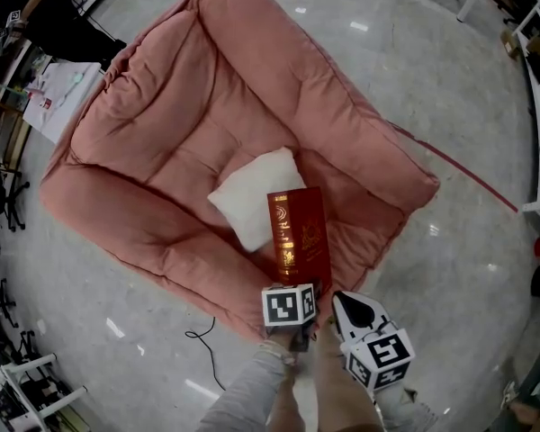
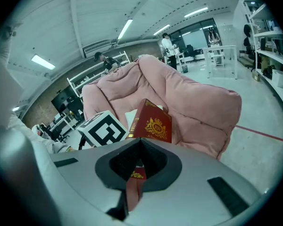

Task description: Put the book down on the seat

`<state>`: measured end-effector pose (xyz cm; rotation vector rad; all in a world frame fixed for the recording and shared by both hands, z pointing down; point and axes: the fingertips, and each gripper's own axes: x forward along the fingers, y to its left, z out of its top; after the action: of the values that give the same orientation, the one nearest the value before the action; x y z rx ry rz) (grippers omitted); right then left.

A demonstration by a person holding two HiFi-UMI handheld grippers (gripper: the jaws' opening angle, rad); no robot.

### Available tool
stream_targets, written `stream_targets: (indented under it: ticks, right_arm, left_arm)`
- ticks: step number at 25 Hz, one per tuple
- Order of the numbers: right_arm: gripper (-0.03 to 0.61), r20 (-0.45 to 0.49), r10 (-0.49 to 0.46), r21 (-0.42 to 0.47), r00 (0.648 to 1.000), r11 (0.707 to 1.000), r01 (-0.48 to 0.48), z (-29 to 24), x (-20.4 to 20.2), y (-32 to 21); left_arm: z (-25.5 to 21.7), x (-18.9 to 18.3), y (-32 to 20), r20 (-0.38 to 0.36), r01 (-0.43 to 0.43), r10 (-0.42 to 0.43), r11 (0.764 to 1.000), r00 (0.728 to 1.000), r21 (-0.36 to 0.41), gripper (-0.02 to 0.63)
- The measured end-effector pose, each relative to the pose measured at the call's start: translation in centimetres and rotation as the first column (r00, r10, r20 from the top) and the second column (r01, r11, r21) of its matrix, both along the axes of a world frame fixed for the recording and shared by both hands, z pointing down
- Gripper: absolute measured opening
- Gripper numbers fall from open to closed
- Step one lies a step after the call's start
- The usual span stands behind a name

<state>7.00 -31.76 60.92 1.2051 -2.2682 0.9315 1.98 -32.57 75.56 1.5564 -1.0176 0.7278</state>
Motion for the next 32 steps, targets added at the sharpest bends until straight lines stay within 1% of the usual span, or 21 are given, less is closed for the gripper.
stream_targets:
  ticks: [6, 11, 15, 17, 24, 29, 32]
  right_arm:
    - [0.005, 0.003, 0.020, -0.014, 1.000, 1.000, -0.020, 0.5, 0.2, -0.2]
    - [0.005, 0.004, 0.028, -0.015, 1.000, 1.000, -0.028, 0.8, 0.6, -0.2]
    - [0.005, 0.010, 0.024, -0.015, 1.000, 1.000, -0.024, 0.4, 0.4, 0.1]
    - [0.005, 0.013, 0.021, -0.011, 1.000, 1.000, -0.021, -0.2, -0.1, 0.3]
    - [0.006, 0.021, 0.011, 0.023, 1.000, 1.000, -0.011, -1.7, -1.8, 1.7]
    - [0.005, 0.005, 0.001, 0.041, 1.000, 0.999, -0.001, -2.2, -1.8, 3.1]
    - [0.005, -0.002, 0.005, 0.054, 1.000, 0.999, -0.005, -2.5, -1.4, 3.7]
  left_arm:
    - [1.8, 0.0, -0.5, 0.012, -0.011, 0.012, 0.998, 1.000, -0.062, 0.258]
    - [3.2, 0.7, -0.7, 0.011, -0.045, 0.047, 0.994, 0.999, -0.104, 0.260]
    - [2.2, 0.8, -1.3, -0.020, -0.007, 0.005, 0.996, 1.000, -0.085, 0.280]
    - [1.4, 0.6, -1.3, -0.037, -0.003, 0.000, 0.997, 0.999, -0.079, 0.291]
    - [-1.0, -0.3, 0.6, -0.054, -0.039, 0.036, 0.997, 0.998, -0.061, 0.293]
    - [-2.7, -1.1, 2.7, -0.043, -0.090, 0.089, 0.995, 0.995, -0.036, 0.293]
    - [-3.9, -1.5, 3.6, -0.047, -0.081, 0.080, 0.997, 0.996, -0.017, 0.293]
